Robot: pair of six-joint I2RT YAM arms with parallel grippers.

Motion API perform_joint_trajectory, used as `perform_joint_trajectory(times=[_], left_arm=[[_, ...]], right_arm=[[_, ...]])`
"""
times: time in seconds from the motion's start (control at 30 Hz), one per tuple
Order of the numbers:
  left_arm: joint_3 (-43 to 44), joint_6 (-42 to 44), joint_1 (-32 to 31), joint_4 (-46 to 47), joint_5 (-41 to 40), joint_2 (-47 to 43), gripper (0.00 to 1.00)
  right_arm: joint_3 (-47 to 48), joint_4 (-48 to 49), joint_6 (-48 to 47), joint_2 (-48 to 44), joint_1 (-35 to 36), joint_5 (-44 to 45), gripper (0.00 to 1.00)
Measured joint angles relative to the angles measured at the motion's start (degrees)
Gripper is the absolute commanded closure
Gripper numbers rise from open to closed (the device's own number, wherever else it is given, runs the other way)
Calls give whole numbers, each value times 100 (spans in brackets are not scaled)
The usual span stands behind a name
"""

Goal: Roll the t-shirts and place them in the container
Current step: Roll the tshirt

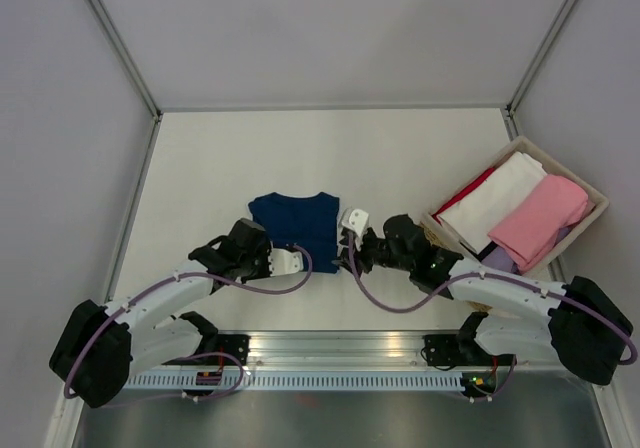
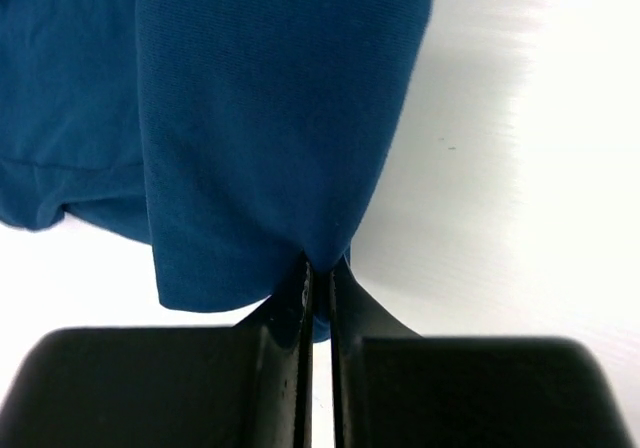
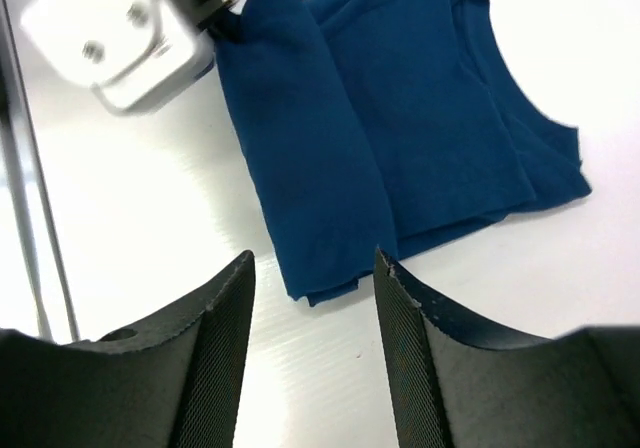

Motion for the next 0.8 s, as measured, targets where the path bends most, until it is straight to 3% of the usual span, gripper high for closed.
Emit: perform_joint_trajectory(times=[0.13,0.3,0.57,0.63,0.67,0.7,0.8], left_arm=[[280,13,42,-520,345,52,98],[396,55,173,-852,538,166,98],[555,52,227,-1104,658,203,98],[555,55,227,-1123,697,225,98],[555,55,227,-1132,706,238,98],[560,55,229,-1145,713,245,98],[590,48,256,-1217,754,245,98]], right_arm=[[-531,380,-1016,-118,955,636,41],[-621,579,-1987,507,2006,1788,40],[-367,1021,-2872,1720,2562,3134,38],[-238,1113,-2942,1974,2562,3344,46],[-149,1143,-2968,2138,2562,3456,56],[-55,1137,-2994,2312,2562,3567,77],[284,942,-2846,2780,2562,3917,100]])
